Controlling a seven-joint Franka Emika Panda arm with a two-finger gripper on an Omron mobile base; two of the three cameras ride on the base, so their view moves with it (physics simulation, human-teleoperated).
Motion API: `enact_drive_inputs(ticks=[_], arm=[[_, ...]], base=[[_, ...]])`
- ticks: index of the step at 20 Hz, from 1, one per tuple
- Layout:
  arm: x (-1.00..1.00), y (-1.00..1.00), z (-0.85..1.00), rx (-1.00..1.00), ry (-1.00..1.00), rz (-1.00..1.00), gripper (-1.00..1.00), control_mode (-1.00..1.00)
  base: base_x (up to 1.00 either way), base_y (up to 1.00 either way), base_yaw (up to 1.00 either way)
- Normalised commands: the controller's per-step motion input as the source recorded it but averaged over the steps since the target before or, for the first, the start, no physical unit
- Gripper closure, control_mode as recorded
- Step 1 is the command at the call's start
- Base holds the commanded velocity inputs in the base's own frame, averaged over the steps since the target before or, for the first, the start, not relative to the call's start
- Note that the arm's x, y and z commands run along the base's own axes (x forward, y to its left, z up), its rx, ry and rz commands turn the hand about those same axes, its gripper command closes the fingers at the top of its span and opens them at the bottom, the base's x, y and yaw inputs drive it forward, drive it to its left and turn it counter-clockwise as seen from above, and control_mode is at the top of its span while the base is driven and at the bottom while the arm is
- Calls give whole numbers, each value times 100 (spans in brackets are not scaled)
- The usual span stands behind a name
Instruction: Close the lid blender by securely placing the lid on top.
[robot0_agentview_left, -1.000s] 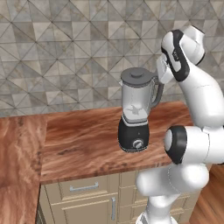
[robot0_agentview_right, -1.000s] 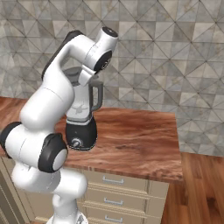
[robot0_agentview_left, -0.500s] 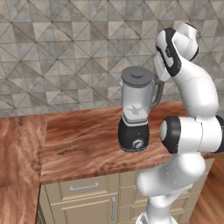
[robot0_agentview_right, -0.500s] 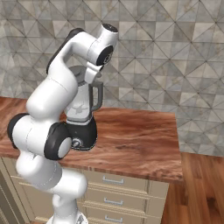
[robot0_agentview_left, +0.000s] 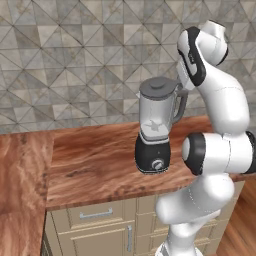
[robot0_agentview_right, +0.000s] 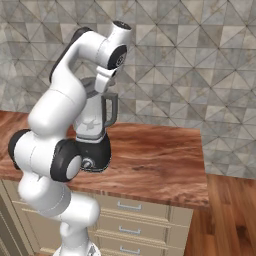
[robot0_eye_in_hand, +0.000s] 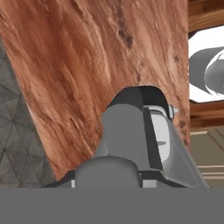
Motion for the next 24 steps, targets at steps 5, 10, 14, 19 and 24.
enact_drive_inputs(ticks=[5, 10, 14, 19, 24], arm=[[-30, 10, 4, 0, 10, -3, 100, -100], [0, 24, -5, 0, 9, 0, 100, -100], [1, 16, -18, 0, 7, 0, 100, -100], [0, 0, -38, 0, 1, 1, 100, -100], [-10, 0, -35, 0, -1, 3, 100, -100]], base=[[0, 0, 0], [0, 0, 0], [0, 0, 0], [0, 0, 0], [0, 0, 0]])
